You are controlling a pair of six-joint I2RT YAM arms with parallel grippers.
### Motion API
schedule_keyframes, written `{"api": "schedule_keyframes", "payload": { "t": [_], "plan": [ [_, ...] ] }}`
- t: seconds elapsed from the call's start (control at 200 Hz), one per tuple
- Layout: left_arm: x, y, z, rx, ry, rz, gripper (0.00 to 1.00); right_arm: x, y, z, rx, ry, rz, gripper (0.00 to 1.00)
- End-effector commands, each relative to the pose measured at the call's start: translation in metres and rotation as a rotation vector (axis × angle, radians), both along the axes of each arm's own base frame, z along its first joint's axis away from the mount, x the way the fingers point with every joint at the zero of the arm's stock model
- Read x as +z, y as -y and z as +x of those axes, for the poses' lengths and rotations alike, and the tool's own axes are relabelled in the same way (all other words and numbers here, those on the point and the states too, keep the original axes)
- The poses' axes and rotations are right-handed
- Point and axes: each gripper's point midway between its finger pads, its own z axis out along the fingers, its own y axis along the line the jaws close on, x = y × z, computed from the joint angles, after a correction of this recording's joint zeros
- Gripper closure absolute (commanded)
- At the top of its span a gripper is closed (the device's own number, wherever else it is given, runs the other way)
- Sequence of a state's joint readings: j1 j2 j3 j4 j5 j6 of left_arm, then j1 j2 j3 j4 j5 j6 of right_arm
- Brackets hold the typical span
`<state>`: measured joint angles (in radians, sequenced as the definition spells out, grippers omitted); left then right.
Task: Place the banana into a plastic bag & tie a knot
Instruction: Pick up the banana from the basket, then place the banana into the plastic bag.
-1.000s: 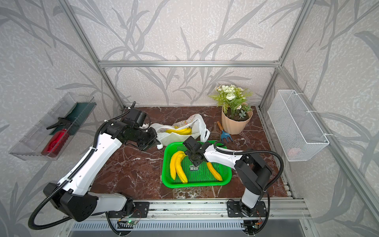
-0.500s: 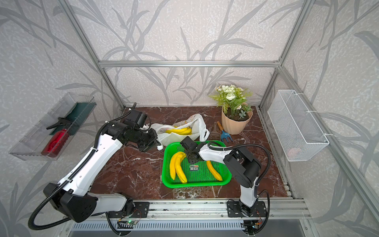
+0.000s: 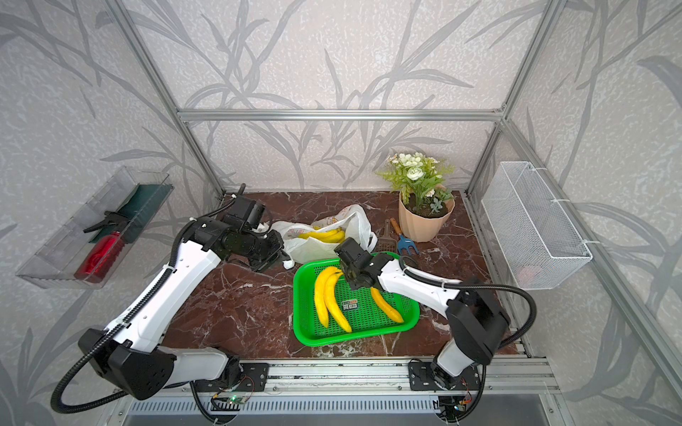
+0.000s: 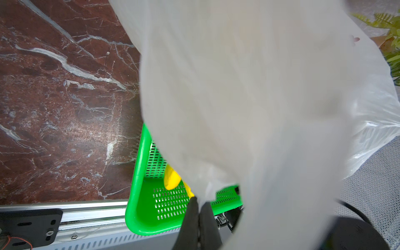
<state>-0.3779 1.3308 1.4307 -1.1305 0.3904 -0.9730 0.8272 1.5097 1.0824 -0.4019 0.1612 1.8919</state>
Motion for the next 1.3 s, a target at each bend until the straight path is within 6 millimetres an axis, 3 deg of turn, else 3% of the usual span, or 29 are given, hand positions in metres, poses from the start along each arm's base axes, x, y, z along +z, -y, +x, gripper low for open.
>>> {"api": "schedule_keyframes", "payload": {
  "t": [0.0, 0.12, 0.285, 0.435, 0.555, 0.72, 0.75, 0.915, 1.295],
  "plan": [
    [-0.003, -0.003, -0.002, -0.016, -0.001, 0.032, 1.0, 0.029, 0.018, -0.01, 0.101, 0.062, -0.085, 1.0],
    [-0.004, -0.003, 0.0, -0.025, 0.001, 0.039, 1.0, 0.053, 0.013, -0.017, 0.177, 0.089, -0.047, 1.0],
    [-0.004, -0.001, 0.001, -0.06, 0.012, 0.048, 1.0, 0.089, -0.018, -0.011, 0.262, 0.094, 0.029, 1.0],
    [-0.006, -0.002, -0.007, -0.1, 0.0, 0.076, 1.0, 0.1, -0.045, -0.004, 0.293, 0.006, 0.086, 1.0],
    [-0.008, -0.009, -0.015, -0.118, -0.003, 0.121, 1.0, 0.1, -0.05, 0.007, 0.278, -0.034, 0.079, 1.0],
    [-0.007, -0.011, -0.015, -0.119, 0.018, 0.121, 1.0, 0.106, -0.052, 0.038, 0.207, -0.005, 0.094, 1.0],
    [-0.007, -0.009, -0.015, -0.121, 0.02, 0.117, 1.0, 0.096, -0.054, 0.046, 0.195, -0.024, 0.081, 1.0],
    [-0.005, -0.006, -0.012, -0.135, 0.031, 0.117, 1.0, 0.095, -0.057, 0.081, 0.124, -0.025, 0.114, 1.0],
    [-0.01, 0.006, -0.003, -0.171, 0.041, 0.121, 1.0, 0.104, -0.045, 0.152, -0.028, -0.018, 0.156, 1.0]
  ]
}}
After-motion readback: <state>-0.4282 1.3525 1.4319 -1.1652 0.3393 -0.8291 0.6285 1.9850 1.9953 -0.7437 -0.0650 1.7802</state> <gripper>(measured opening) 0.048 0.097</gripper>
